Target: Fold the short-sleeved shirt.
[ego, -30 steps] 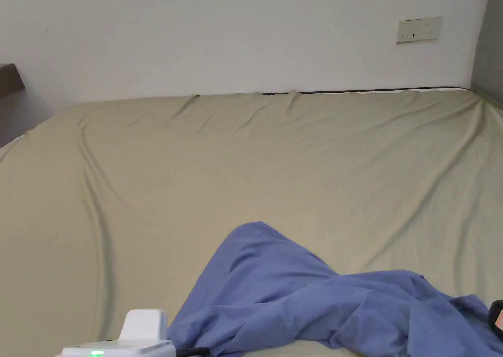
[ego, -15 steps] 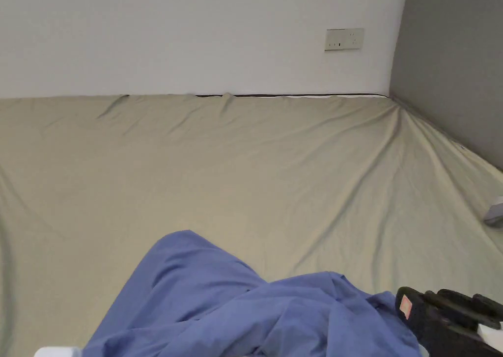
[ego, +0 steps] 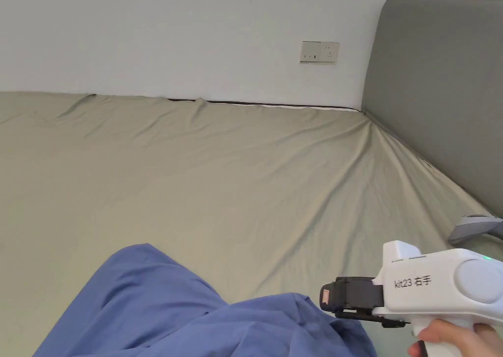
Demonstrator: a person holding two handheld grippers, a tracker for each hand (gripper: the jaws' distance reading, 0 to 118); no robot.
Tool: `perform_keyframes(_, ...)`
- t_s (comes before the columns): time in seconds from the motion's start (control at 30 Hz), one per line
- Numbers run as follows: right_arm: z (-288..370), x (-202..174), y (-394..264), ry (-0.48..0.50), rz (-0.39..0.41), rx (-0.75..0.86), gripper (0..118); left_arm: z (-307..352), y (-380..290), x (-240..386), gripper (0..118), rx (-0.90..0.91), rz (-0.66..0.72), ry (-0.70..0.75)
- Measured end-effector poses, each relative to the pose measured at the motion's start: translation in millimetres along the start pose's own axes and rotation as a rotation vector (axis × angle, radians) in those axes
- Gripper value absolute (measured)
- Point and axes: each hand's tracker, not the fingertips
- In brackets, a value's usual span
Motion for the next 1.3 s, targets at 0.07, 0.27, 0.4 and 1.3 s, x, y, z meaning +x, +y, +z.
perform_keyframes(0.07, -16, -5, 2, -0.018, 0.026, -0.053, 68, 1, 0, -4, 29, 0.004, 0.015, -0.006)
perform_keyframes(0.27, -44, -25, 0, -0.029, 0.142, -0.111, 68, 2, 3, 12, 29, -0.014, -0.005, 0.016)
perform_keyframes(0.4, -37, -29, -7, -0.033, 0.166, -0.094, 68, 1, 3, 10, 29, -0.011, 0.009, 0.011)
perform_keyframes(1.3, 113, -65, -13, 0.132, 0.24, 0.449, 1, 70, 100, 15, 16, 0.338, 0.191, -0.325)
